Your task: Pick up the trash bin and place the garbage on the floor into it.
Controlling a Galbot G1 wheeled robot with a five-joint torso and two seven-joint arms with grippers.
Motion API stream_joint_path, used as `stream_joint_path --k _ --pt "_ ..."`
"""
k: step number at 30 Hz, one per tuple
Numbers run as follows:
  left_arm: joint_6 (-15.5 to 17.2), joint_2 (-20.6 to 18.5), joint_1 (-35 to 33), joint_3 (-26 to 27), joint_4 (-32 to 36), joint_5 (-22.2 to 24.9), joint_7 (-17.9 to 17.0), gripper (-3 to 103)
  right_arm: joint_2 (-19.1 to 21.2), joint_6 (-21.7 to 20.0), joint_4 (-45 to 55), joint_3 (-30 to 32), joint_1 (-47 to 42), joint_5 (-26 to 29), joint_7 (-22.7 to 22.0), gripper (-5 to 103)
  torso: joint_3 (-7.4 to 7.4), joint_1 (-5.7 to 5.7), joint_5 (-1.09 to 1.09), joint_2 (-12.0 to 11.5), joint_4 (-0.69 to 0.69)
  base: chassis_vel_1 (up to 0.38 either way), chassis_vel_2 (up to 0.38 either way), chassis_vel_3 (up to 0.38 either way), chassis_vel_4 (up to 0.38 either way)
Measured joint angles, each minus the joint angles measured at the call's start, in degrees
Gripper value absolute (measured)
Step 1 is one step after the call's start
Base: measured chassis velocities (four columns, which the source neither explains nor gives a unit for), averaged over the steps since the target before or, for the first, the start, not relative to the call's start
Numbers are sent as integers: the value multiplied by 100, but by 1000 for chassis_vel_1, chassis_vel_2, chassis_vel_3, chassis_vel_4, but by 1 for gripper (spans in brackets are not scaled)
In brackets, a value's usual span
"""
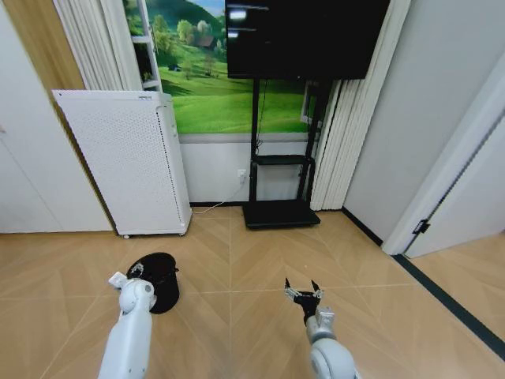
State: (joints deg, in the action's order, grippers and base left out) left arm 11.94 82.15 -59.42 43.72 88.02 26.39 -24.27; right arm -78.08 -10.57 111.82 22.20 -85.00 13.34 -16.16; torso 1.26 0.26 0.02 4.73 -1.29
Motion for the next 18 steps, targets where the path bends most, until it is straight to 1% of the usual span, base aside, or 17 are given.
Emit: stream_joint_path --k 1,2,3,4,6,7,8,9,10,11,12,13,15,16,17,18 --pt "-47 11 -179 -47 140 -290 418 98 -18 -5 -1 11 15 21 -7 100 0 0 -1 0 0 0 0 0 0" --pt "-159 23 -433 -100 332 -700 1218 99 -43 -11 -15 31 41 41 -20 100 0 0 -3 0 3 0 0 0 0" --pt "-277 26 -669 -167 500 -1044 1900 100 -56 -11 -40 45 72 45 -19 100 0 0 1 0 1 0 0 0 0" --pt "-277 26 -669 -167 500 -1044 1900 100 -56 -11 -40 45 72 45 -19 100 0 0 1 0 1 0 0 0 0" --pt "-463 76 -1117 -330 770 -1485 2711 100 -68 0 -123 76 140 47 -20 100 1 0 -3 0 3 0 0 0 0" --pt "-463 76 -1117 -330 770 -1485 2711 100 -68 0 -123 76 140 47 -20 100 1 0 -3 0 3 0 0 0 0" --pt "-565 146 -1405 -455 964 -1662 2919 100 -87 19 -178 99 193 46 -19 100 0 0 1 1 0 0 0 0 0" --pt "-565 146 -1405 -455 964 -1662 2919 100 -87 19 -178 99 193 46 -19 100 0 0 1 1 0 0 0 0 0" --pt "-648 213 -1652 -538 1100 -1825 3047 100 -110 37 -229 116 240 46 -19 100 0 0 -1 1 2 0 0 0 0" --pt "-648 213 -1652 -538 1100 -1825 3047 100 -110 37 -229 116 240 46 -19 100 0 0 -1 1 2 0 0 0 0" --pt "-736 252 -1835 -576 1219 -2027 3147 100 -139 54 -278 137 281 40 -18 100 0 0 -5 1 2 0 0 0 0" --pt "-821 277 -2029 -595 1393 -2246 3262 100 -188 96 -353 172 346 6 -10 100 0 0 2 1 3 0 0 0 0" --pt "-842 275 -2129 -615 1501 -2310 3306 100 -209 138 -402 196 392 -19 -5 100 0 0 1 1 2 0 0 0 0" --pt "-845 262 -2242 -646 1665 -2315 3332 100 -220 214 -456 244 463 -59 45 100 0 0 -2 1 3 0 0 0 0" --pt "-844 248 -2297 -653 1770 -2308 3348 100 -220 267 -483 294 515 -53 161 100 0 0 0 1 1 0 0 0 0" --pt "-803 229 -2345 -656 1888 -2294 3376 100 -213 284 -512 382 594 23 422 100 0 0 0 1 1 0 0 0 0"
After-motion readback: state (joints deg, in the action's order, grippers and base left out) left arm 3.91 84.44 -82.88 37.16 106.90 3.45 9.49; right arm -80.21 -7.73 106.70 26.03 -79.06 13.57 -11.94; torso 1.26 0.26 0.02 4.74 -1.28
